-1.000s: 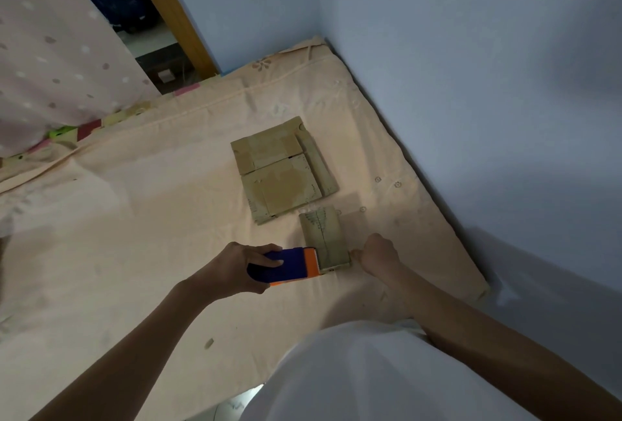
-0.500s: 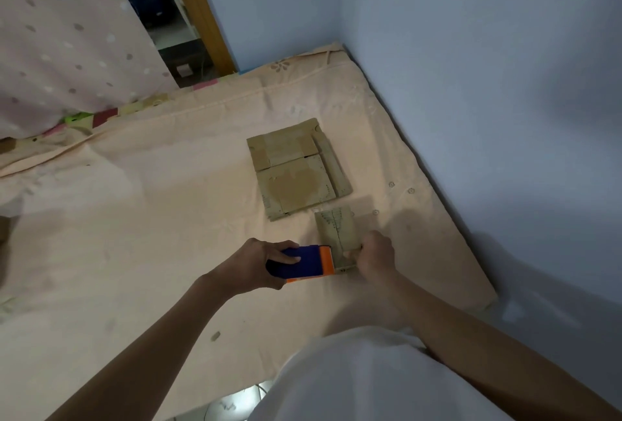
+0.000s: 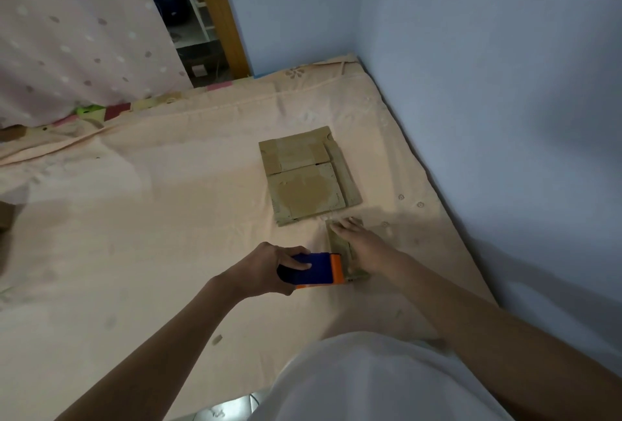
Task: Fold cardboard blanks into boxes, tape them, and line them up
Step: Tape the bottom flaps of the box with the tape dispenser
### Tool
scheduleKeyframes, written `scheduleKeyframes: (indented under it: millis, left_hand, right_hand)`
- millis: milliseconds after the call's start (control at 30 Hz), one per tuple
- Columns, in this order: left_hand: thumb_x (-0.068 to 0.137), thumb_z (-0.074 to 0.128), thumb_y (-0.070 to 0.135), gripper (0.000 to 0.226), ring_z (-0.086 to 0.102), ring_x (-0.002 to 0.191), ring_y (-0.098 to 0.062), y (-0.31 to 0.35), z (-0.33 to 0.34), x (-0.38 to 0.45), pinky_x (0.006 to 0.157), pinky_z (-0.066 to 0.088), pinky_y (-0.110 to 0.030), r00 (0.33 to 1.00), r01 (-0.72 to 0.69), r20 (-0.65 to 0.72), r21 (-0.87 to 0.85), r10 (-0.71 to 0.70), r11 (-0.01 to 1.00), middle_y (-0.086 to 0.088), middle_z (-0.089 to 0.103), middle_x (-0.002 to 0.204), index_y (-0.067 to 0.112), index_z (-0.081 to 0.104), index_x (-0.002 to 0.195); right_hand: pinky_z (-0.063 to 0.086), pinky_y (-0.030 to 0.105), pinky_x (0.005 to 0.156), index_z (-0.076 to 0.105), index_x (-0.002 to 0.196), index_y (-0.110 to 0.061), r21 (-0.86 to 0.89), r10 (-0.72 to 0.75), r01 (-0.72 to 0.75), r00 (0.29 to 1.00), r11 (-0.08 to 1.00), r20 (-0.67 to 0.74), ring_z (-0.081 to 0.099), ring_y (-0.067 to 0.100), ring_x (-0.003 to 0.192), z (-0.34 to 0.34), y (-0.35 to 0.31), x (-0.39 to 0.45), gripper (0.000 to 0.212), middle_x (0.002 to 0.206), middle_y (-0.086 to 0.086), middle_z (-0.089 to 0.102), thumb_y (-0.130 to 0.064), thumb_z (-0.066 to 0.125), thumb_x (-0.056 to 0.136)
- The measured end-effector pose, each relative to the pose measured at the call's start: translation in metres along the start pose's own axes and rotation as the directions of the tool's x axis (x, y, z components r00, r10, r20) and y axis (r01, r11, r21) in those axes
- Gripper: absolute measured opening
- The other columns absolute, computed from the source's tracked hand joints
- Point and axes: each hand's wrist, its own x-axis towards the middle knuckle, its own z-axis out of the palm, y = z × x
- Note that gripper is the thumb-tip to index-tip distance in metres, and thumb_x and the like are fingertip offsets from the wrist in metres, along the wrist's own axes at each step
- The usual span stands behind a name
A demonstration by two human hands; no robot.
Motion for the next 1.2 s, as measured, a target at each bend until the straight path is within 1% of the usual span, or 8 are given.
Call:
scheduleKeyframes:
  millis: [167,333,433,533,733,900,1133,1200]
  left_hand:
    - [0.077,0.077,0.012,0.05,0.062,0.103,-0.005,0.002,-0.003,-0.001,0.087,0.048,-0.012,1.0,-0.023,-0.004,-0.025,0.023,0.999,0.019,0.057,0.135,0.024,0.069,0.125]
    - [0.079,0.077,0.014,0.048,0.061,0.103,-0.004,0.001,0.0,-0.004,0.086,0.047,-0.009,1.0,-0.027,-0.004,-0.021,0.027,0.999,0.018,0.057,0.135,0.024,0.069,0.125]
    - [0.079,0.077,0.013,0.048,0.06,0.103,-0.003,0.0,-0.001,-0.006,0.085,0.046,-0.008,1.0,-0.029,0.001,-0.043,0.029,0.999,0.021,0.056,0.134,0.024,0.069,0.124]
    - [0.078,0.078,0.013,0.049,0.06,0.105,-0.002,-0.001,-0.001,-0.008,0.086,0.048,-0.009,1.0,-0.014,0.003,-0.068,0.014,0.998,0.026,0.055,0.132,0.025,0.069,0.124]
    - [0.077,0.081,0.017,0.051,0.06,0.106,0.0,-0.002,-0.006,-0.008,0.086,0.049,-0.01,1.0,-0.005,0.012,-0.092,0.006,0.996,0.025,0.056,0.133,0.031,0.068,0.125]
    - [0.076,0.081,0.013,0.051,0.06,0.107,0.002,-0.001,-0.008,-0.016,0.085,0.049,-0.009,1.0,0.006,-0.017,-0.147,-0.008,0.989,0.025,0.058,0.131,0.027,0.069,0.124]
    - [0.075,0.083,0.011,0.051,0.057,0.107,0.01,-0.008,-0.016,-0.035,0.083,0.048,-0.006,0.998,0.048,-0.043,-0.161,-0.055,0.986,0.042,0.052,0.121,0.028,0.07,0.122]
    - [0.074,0.083,0.01,0.051,0.059,0.107,0.008,-0.006,-0.016,-0.038,0.082,0.048,-0.006,0.997,0.049,-0.056,-0.18,-0.06,0.982,0.044,0.052,0.119,0.027,0.071,0.121]
  right_hand:
    - [0.014,0.043,0.125,0.011,0.159,-0.036,0.018,-0.063,0.063,0.998,0.998,0.026,-0.011,0.015,0.153,-0.003,0.009,0.002,0.095,0.166,-0.007,-0.009,-0.031,0.074,0.088]
    - [0.006,0.039,0.123,0.016,0.159,-0.037,-0.006,-0.138,0.138,0.99,0.99,-0.001,-0.022,0.007,0.146,0.011,0.017,0.003,0.087,0.166,-0.009,-0.011,-0.03,0.071,0.091]
    - [0.0,0.033,0.121,0.014,0.159,-0.036,-0.078,-0.187,0.187,0.982,0.979,0.018,-0.024,0.005,0.143,0.007,0.02,0.01,0.088,0.165,-0.009,-0.012,-0.034,0.07,0.091]
    - [-0.004,0.031,0.118,0.012,0.159,-0.037,-0.058,-0.183,0.184,0.983,0.981,0.024,-0.025,0.005,0.143,0.012,0.021,0.015,0.091,0.165,-0.011,-0.015,-0.034,0.07,0.09]
    - [0.002,0.036,0.126,0.016,0.157,-0.043,0.022,-0.17,0.17,0.985,0.985,0.018,-0.019,0.006,0.148,0.015,0.031,0.022,0.088,0.164,-0.013,-0.012,-0.028,0.072,0.09]
    - [0.0,0.034,0.123,0.017,0.156,-0.044,0.039,-0.174,0.174,0.985,0.984,0.008,-0.021,0.005,0.146,0.017,0.032,0.023,0.087,0.162,-0.016,-0.013,-0.028,0.072,0.09]
    - [-0.001,0.035,0.124,0.016,0.155,-0.047,0.074,-0.168,0.166,0.986,0.983,0.021,-0.017,0.01,0.15,0.018,0.037,0.028,0.091,0.163,-0.015,-0.012,-0.031,0.074,0.087]
    - [0.0,0.038,0.125,0.017,0.154,-0.048,0.081,-0.164,0.162,0.986,0.983,0.023,-0.016,0.011,0.151,0.02,0.038,0.029,0.091,0.163,-0.015,-0.011,-0.031,0.075,0.087]
